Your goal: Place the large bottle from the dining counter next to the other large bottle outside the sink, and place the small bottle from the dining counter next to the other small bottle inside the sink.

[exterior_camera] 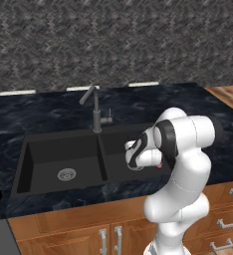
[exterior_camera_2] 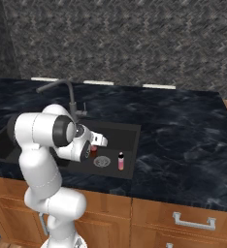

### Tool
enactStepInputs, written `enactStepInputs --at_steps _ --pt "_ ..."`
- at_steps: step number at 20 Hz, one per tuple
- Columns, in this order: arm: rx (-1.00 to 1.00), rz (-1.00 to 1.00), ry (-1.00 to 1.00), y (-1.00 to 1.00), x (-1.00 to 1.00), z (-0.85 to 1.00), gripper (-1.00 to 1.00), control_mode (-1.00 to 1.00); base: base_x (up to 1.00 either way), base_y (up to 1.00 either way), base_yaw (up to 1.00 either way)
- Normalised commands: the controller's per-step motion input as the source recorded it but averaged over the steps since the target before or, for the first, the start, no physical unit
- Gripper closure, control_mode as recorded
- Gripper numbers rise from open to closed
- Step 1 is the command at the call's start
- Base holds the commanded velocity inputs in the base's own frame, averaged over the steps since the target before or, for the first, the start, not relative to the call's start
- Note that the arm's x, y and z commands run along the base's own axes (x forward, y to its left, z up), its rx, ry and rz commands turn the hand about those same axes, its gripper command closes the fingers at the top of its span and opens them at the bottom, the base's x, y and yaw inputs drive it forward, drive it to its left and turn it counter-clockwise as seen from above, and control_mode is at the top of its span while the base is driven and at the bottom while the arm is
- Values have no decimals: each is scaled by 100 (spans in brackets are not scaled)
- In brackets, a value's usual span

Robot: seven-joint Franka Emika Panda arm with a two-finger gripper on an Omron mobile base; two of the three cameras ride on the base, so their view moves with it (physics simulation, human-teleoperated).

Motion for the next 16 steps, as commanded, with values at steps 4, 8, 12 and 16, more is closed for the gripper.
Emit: enactStepInputs --at_steps 4,8,12,16 --pt "0 -1 -1 -8 0 -14 100 -100 0 0 0" --pt "0 0 -1 0 3 -15 100 -100 0 0 0" --pt "0 0 0 0 7 -16 -100 -100 0 0 0" --pt "0 -1 0 -1 3 -14 -100 -100 0 0 0"
